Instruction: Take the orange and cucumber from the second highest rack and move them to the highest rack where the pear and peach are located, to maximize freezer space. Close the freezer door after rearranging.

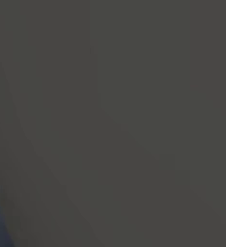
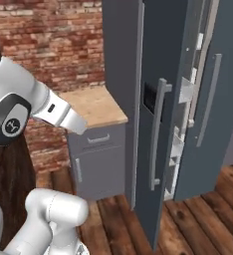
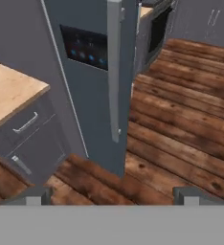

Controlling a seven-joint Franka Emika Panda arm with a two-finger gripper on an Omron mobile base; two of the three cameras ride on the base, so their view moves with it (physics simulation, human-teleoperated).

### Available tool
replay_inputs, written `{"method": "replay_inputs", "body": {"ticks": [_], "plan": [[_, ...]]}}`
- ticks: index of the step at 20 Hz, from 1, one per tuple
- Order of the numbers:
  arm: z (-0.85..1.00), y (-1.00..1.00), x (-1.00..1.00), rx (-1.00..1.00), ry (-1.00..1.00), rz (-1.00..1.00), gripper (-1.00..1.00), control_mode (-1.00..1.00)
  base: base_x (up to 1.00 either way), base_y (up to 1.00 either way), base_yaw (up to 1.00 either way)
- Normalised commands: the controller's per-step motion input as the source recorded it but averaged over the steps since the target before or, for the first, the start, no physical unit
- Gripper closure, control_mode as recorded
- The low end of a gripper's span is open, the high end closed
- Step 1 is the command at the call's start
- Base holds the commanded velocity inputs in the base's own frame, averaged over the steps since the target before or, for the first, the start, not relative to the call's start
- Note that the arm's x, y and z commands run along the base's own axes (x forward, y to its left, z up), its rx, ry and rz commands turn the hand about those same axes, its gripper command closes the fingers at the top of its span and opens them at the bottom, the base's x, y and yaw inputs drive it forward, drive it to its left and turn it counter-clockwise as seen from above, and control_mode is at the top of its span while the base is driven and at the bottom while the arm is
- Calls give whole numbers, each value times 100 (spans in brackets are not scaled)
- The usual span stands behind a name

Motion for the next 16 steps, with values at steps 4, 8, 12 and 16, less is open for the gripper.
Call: {"method": "replay_inputs", "body": {"ticks": [4,8,12,16], "plan": [[0,0,0,0,0,0,-100,100,65,70,-52],[0,0,0,0,0,0,-100,100,60,64,-47],[0,0,0,0,0,0,-100,100,62,39,-40],[0,0,0,0,0,0,-100,100,58,15,-28]]}}
